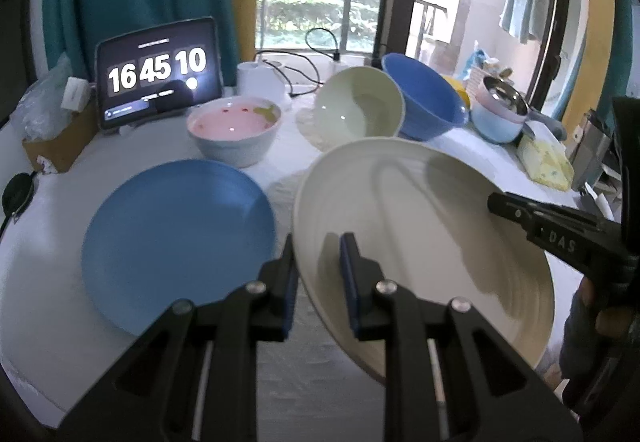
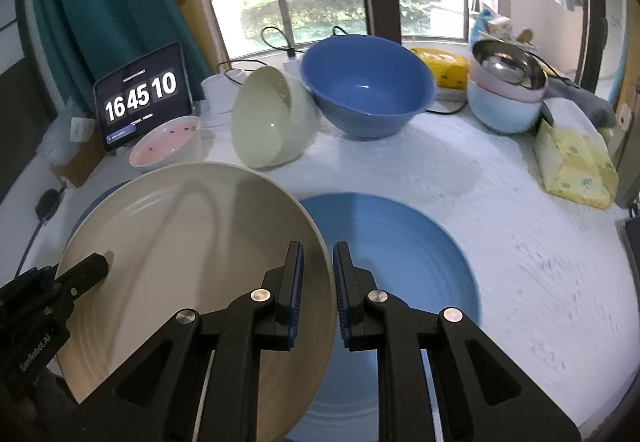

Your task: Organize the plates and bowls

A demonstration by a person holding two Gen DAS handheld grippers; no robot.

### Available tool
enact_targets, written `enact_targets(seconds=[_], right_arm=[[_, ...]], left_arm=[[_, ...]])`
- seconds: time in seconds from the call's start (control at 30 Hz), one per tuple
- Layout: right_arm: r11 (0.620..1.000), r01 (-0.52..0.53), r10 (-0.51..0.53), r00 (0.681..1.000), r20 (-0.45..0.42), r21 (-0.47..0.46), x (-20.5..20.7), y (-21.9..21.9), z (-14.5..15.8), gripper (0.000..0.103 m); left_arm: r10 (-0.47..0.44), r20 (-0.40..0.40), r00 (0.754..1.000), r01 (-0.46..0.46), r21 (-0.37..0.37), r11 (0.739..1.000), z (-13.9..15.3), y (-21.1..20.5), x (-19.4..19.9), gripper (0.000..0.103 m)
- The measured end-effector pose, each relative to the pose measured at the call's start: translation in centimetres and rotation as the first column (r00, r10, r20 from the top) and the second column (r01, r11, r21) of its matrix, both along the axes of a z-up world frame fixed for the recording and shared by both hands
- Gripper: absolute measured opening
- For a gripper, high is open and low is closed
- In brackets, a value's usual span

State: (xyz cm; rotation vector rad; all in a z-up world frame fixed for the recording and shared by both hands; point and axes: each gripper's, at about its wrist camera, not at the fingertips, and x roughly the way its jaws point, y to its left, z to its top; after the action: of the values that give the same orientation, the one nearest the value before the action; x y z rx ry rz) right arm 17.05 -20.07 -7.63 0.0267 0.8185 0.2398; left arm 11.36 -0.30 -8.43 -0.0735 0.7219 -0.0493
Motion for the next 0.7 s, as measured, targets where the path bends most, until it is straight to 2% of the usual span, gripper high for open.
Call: enact_targets(seconds=[0.7], right_arm=[[0.996, 0.082, -0.082, 0.997, -0.002, 0.023, 0.7, -6.0, -1.4, 0.017]], left_arm=[[-0.082, -0.049, 0.995, 0.084, 0.056, 0.995, -1.5, -5.8, 2.2, 0.022]])
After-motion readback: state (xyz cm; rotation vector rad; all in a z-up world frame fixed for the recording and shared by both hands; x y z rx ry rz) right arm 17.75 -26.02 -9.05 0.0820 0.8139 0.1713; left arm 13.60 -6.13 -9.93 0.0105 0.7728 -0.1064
